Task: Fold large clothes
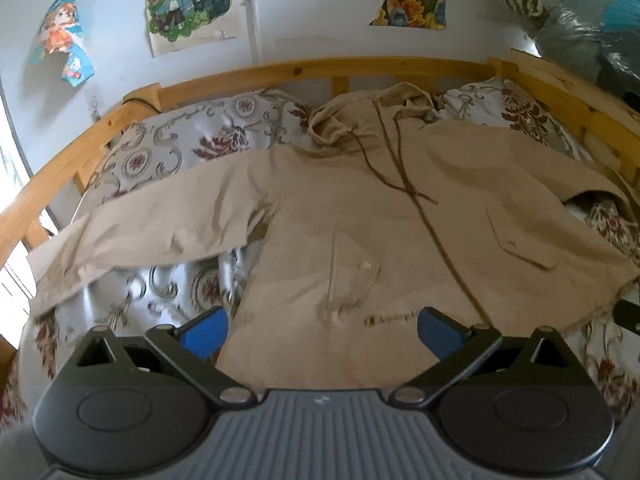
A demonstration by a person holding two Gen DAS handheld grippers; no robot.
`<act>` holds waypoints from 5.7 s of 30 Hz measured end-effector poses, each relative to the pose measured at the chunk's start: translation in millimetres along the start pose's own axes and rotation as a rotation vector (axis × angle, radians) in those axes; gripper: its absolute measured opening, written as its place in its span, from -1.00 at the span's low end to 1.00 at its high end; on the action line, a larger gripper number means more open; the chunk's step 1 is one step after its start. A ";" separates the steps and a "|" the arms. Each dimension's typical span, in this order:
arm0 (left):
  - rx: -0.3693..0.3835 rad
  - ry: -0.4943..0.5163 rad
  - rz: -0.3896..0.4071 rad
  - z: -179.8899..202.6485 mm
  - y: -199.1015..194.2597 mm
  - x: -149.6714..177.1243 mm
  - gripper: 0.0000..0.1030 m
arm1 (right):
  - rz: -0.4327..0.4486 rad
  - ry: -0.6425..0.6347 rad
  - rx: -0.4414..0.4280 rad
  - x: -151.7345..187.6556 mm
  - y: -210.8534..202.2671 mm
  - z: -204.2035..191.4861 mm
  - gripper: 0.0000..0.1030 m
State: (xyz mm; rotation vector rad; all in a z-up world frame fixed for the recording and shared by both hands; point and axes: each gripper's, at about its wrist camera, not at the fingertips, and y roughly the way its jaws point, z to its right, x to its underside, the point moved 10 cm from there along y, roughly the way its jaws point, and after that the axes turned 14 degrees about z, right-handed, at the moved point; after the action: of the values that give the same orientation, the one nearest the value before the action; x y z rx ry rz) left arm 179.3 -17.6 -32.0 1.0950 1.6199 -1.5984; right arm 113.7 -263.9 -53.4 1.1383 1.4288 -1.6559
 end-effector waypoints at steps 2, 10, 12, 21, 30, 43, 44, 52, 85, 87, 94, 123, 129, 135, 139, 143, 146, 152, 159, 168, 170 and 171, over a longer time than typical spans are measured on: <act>-0.007 0.020 0.008 4.5 13.3 -12.3 0.99 | -0.001 0.030 0.004 -6.3 9.5 11.4 0.99; 0.048 0.096 0.088 32.9 81.9 -53.2 0.99 | 0.086 0.297 0.041 -41.1 39.7 106.6 0.99; 0.054 0.086 0.106 35.9 99.9 -54.7 0.99 | 0.091 0.356 0.105 -45.8 52.8 140.1 0.99; 0.082 -0.010 -0.015 30.2 169.0 -17.1 0.99 | 0.014 -0.059 0.435 -43.8 146.4 241.2 0.61; 0.096 0.000 -0.031 17.7 184.3 -4.9 0.99 | -0.110 -0.588 0.476 -23.0 209.7 266.0 0.44; 0.131 -0.094 -0.023 4.6 167.6 -17.3 0.99 | 0.045 -0.375 0.339 -148.6 184.8 231.6 -1.00; 0.133 -0.109 -0.017 1.9 165.7 -19.3 0.99 | 0.086 -0.332 0.296 -175.2 176.1 211.6 -1.00; 0.158 -0.146 0.047 -6.9 155.7 -27.8 0.99 | 0.255 -0.179 -0.096 -310.3 156.6 32.9 -1.00; 0.066 -0.096 -0.033 -4.7 324.8 32.0 0.99 | -0.111 0.326 -0.153 -128.2 449.6 105.6 -0.11; 0.072 -0.098 -0.036 -3.7 326.7 30.5 0.99 | -0.115 0.263 -0.151 -131.6 453.5 98.2 -0.98; 0.052 -0.011 -0.052 4.0 335.8 36.1 0.99 | -0.008 0.127 -0.014 -147.3 447.9 114.3 -0.70; -0.388 -0.576 -0.166 -305.6 64.4 47.0 0.99 | 0.108 0.027 -0.405 -75.5 145.5 -75.6 0.99; -0.505 -0.858 -0.121 -343.9 84.4 67.7 0.94 | 0.195 -0.361 -0.311 -35.9 154.4 -98.1 0.99; -0.658 -1.037 -0.095 -365.6 101.0 87.7 0.63 | 0.241 -0.510 -0.365 -18.7 158.9 -119.1 0.99; -0.718 -1.054 -0.045 -367.9 99.2 91.1 0.28 | 0.288 -0.591 -0.396 -12.6 152.5 -133.2 0.99; -0.692 -1.066 0.012 -368.2 97.5 83.5 -0.26 | 0.290 -0.587 -0.407 -11.1 149.0 -136.8 0.99; -0.698 -1.076 0.045 -368.9 93.5 81.5 -0.74 | 0.271 -0.547 -0.393 -13.8 153.8 -131.1 0.99; -0.644 -1.002 0.148 -351.4 75.1 56.8 -0.94 | 0.260 -0.478 -0.353 -20.4 159.1 -118.5 0.99; -0.396 -0.528 0.495 -263.7 49.6 -63.1 -0.97 | 0.256 -0.443 -0.299 -25.4 162.8 -106.0 0.99; -0.005 -0.207 0.621 -105.7 75.6 -193.2 -0.99 | 0.265 -0.339 -0.168 -45.8 176.7 -60.6 0.99; 0.082 -0.172 0.597 -57.3 89.2 -199.5 -0.99 | 0.286 -0.334 -0.109 -55.2 182.3 -42.7 0.99; 0.122 -0.158 0.584 -33.2 95.6 -198.3 -0.99 | 0.294 -0.315 -0.080 -59.7 185.4 -30.8 0.99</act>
State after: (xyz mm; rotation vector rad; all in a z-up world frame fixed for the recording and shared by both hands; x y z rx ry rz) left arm 360.9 -19.0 96.8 1.3161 0.9832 -1.3542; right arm 309.7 -270.8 -74.4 0.9424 1.0639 -1.4792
